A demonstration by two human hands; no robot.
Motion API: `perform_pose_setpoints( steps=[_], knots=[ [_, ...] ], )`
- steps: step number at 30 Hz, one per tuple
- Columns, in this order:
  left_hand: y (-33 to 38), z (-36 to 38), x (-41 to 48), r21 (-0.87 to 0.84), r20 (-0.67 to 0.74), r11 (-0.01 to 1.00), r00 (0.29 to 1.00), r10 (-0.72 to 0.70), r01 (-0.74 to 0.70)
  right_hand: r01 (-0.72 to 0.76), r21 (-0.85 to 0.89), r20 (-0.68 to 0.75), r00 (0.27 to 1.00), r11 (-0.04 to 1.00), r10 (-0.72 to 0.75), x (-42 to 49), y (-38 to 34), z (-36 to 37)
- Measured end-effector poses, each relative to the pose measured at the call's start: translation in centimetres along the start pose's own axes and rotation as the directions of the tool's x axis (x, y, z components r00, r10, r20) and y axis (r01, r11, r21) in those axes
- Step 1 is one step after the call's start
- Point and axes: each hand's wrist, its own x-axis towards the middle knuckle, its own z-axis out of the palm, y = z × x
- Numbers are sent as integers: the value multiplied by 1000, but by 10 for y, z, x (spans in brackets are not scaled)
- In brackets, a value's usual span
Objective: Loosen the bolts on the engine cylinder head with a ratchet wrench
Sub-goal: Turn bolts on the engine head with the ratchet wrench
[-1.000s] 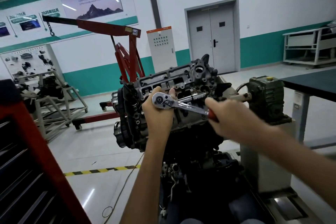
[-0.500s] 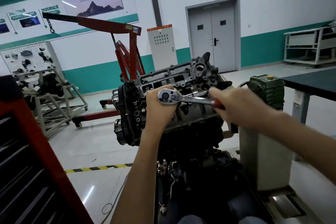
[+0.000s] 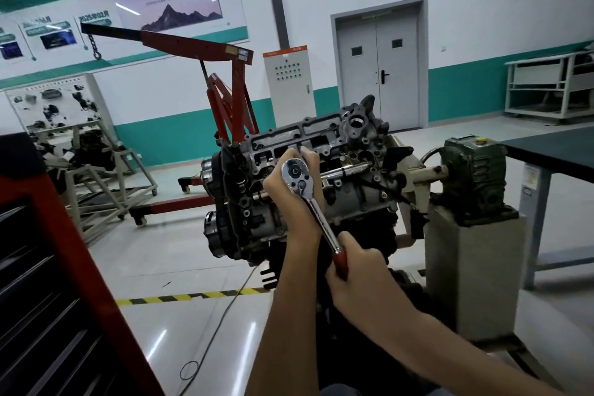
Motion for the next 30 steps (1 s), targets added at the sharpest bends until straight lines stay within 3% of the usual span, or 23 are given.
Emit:
perform_pose_setpoints(
  steps=[2,4,6,9,11,14,17,20,22,24,26,30],
  knots=[
    [1,-7,5,-23,113,999,993,-29,32,82,-102,12,997,991,-82,10,7,-20],
    [0,-17,11,94,207,995,978,15,-35,195,-286,78,981,938,-180,27,14,-51],
    [2,-27,17,218,300,968,952,53,-123,315,-479,185,949,819,-257,52,15,-85],
    [7,-37,27,332,472,911,879,64,-244,405,-690,210,905,599,-370,88,6,-126],
    [7,-39,28,354,480,900,875,57,-253,408,-730,222,900,548,-374,96,2,-133],
    [2,-36,11,360,247,922,968,54,-144,329,-616,196,944,716,-265,72,7,-110],
    [4,-17,-6,258,33,964,998,55,-62,149,-423,28,988,894,-151,34,10,-65],
    [8,3,-4,-42,-2,995,995,-95,95,-5,-55,-24,1000,998,4,8,0,-16],
    [6,7,-2,-23,25,996,996,-83,84,-43,91,-23,999,995,46,1,0,-1],
    [2,0,1,120,70,993,997,-33,24,8,19,-3,1000,1000,-8,5,9,-14],
    [-1,-9,6,204,155,976,987,45,-76,115,-189,34,993,975,-110,18,20,-43],
    [4,-24,19,278,405,945,913,49,-174,306,-582,146,951,753,-274,64,23,-108]
  ],
)
